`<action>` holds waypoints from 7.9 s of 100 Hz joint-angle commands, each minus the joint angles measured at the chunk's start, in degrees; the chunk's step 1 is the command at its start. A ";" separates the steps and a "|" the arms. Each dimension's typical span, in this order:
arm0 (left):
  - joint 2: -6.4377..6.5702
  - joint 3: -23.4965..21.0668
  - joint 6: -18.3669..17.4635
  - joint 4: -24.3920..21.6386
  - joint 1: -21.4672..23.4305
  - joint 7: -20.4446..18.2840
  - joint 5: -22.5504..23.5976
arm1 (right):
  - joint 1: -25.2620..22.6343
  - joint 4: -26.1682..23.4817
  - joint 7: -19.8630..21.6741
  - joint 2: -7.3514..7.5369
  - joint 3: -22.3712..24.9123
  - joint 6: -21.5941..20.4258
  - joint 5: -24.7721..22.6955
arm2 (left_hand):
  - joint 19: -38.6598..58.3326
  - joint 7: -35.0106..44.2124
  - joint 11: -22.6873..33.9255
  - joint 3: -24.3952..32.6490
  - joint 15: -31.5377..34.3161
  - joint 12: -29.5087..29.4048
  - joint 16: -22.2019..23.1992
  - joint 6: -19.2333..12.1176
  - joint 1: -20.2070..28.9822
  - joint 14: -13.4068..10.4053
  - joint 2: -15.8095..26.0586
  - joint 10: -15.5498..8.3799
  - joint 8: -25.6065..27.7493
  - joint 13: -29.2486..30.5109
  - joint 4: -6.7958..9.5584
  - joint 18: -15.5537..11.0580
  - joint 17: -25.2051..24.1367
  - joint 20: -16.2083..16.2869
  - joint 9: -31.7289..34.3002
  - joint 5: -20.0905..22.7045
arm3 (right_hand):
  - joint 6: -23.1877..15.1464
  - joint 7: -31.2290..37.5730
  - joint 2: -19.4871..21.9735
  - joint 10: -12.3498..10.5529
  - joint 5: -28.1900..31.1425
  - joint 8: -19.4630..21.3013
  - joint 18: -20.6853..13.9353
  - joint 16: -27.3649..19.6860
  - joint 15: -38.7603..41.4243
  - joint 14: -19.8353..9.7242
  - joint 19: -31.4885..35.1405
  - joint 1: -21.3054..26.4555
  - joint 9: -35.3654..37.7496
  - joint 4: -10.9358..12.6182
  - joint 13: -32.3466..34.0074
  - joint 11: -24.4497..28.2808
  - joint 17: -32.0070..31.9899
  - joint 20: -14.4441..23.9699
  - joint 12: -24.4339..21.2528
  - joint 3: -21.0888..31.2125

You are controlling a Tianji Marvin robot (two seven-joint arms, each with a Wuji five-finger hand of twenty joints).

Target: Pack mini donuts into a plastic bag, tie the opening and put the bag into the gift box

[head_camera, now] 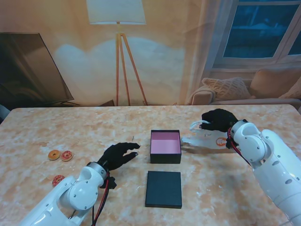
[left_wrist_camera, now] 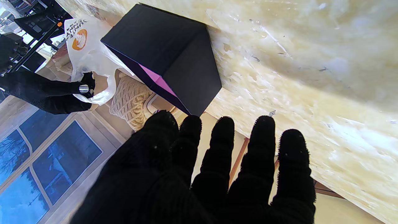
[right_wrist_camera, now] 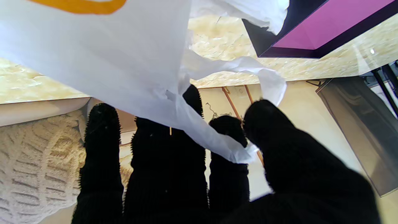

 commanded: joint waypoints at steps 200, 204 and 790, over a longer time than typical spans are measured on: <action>-0.03 0.52 0.49 -0.10 -0.40 -1.71 -0.94 | 3.14 -1.81 15.70 0.05 1.95 4.08 20.73 | 0.73 1.28 -0.93 2.75 -0.58 -0.15 0.13 -1.02 -1.43 0.23 -1.84 0.35 1.05 -1.01 -0.30 0.76 -0.20 1.88 -1.93 0.90 | -0.45 -6.17 -3.80 2.15 -8.71 -11.93 1.06 17.11 19.12 -0.40 4.67 15.56 -8.42 -7.56 -7.26 8.48 -0.96 2.41 15.69 5.48; -0.03 0.53 0.50 -0.09 -0.42 -1.72 -0.95 | 2.87 -2.17 15.48 -0.08 2.43 4.50 21.60 | 0.73 1.29 -0.92 2.77 -0.56 -0.14 0.14 -1.03 -1.52 0.13 -1.83 0.23 1.06 -0.99 -0.31 0.77 -0.20 1.88 -1.90 0.91 | -0.29 -6.18 -3.94 1.98 -8.89 -11.91 1.16 17.19 19.48 -0.47 4.79 15.04 -8.28 -7.47 -7.11 8.74 -1.07 2.52 15.75 5.18; -4.57 20.07 -10.95 13.17 -36.00 -9.71 -22.76 | -1.32 -14.12 0.71 -7.50 1.23 29.22 53.74 | 9.67 32.55 6.63 23.90 6.11 7.30 -2.66 -11.28 4.10 -11.67 -23.80 -10.43 -0.89 13.46 -9.05 -13.77 17.20 -14.59 14.86 8.43 | -2.21 -21.01 -0.77 -4.65 -1.52 -23.09 -2.86 5.16 20.26 -13.84 6.04 21.19 -10.34 -2.11 0.23 8.09 0.40 7.18 8.77 12.79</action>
